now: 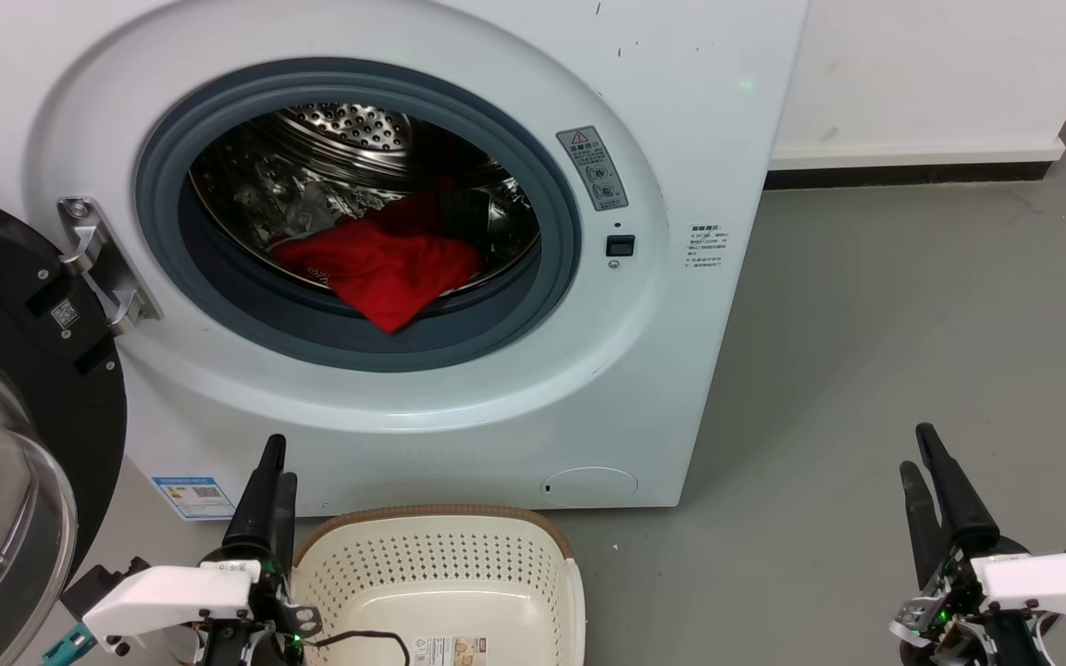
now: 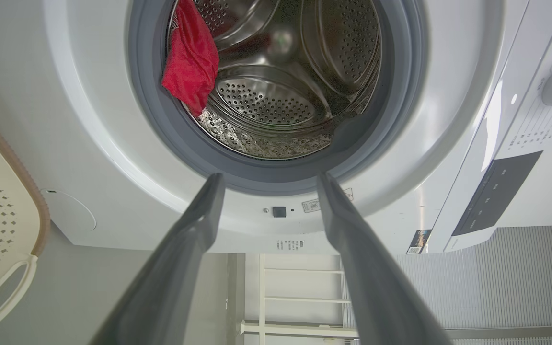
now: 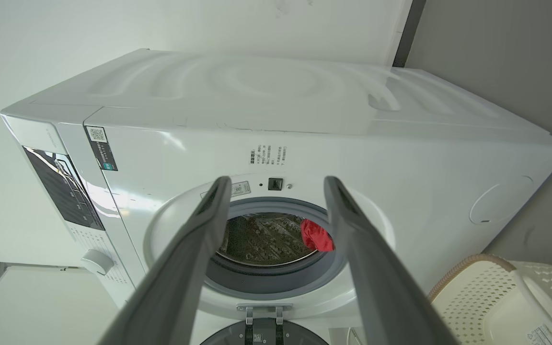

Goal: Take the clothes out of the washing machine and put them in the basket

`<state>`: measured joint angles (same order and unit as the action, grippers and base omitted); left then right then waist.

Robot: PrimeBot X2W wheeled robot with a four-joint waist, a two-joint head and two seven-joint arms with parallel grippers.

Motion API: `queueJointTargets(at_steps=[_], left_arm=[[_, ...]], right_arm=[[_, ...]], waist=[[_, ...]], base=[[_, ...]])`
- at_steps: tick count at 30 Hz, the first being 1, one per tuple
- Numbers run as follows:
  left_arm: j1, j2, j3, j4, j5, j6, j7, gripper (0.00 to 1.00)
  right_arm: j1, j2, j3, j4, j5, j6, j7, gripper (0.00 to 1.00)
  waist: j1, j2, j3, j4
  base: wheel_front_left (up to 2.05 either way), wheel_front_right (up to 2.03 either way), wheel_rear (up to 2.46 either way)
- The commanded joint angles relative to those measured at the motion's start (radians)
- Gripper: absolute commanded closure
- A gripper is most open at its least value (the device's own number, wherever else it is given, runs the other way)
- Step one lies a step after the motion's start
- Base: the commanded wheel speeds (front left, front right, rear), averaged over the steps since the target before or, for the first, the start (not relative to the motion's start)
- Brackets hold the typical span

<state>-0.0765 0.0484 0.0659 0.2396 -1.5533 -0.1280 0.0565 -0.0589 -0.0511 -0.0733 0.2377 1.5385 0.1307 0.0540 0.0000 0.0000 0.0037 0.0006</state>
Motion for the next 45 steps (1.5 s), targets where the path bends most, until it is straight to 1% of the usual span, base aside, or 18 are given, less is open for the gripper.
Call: queueJointTargets(at_steps=[1,6,16,23,29,35,45], left_arm=[[-0.020,0.002,-0.006,-0.027,0.017,-0.001,-0.010,0.00],[-0.021,0.002,-0.018,-0.057,0.090,-0.001,-0.032,0.00],[-0.026,0.002,-0.049,-0.103,0.306,-0.002,-0.074,0.00],[-0.024,0.002,-0.062,-0.122,0.436,-0.002,-0.100,0.00],[-0.021,0.003,-0.072,-0.131,0.536,-0.002,-0.122,0.00],[-0.020,0.003,-0.080,-0.140,0.634,-0.002,-0.142,0.00],[-0.018,0.005,-0.086,-0.130,0.836,-0.002,-0.172,0.00]], right_arm=[[-0.012,-0.001,0.006,-0.025,-0.023,0.000,-0.008,0.00],[-0.003,-0.001,0.015,-0.050,-0.113,0.000,-0.031,0.00],[0.014,-0.001,0.036,-0.098,-0.312,0.000,-0.072,0.00],[0.030,0.000,0.050,-0.120,-0.448,0.000,-0.098,0.00],[0.037,0.000,0.061,-0.132,-0.591,0.000,-0.120,0.00],[0.046,0.000,0.069,-0.138,-0.709,0.000,-0.139,0.00],[0.054,0.000,0.069,-0.149,-0.909,0.000,-0.149,0.00]], waist=[[0.0000,0.0000,0.000,0.000],[0.0000,0.0000,-0.001,0.002],[0.0000,0.0000,-0.002,0.006],[0.0000,0.0000,-0.004,0.010],[0.0000,0.0000,-0.005,0.013],[0.0000,0.0000,-0.005,0.015],[0.0000,0.0000,-0.006,0.015]], base=[[0.00,0.00,0.00],[0.00,0.00,0.00],[0.00,0.00,0.00],[0.00,0.00,0.00],[0.00,0.00,0.00],[0.00,0.00,0.00],[0.00,0.00,0.00]])
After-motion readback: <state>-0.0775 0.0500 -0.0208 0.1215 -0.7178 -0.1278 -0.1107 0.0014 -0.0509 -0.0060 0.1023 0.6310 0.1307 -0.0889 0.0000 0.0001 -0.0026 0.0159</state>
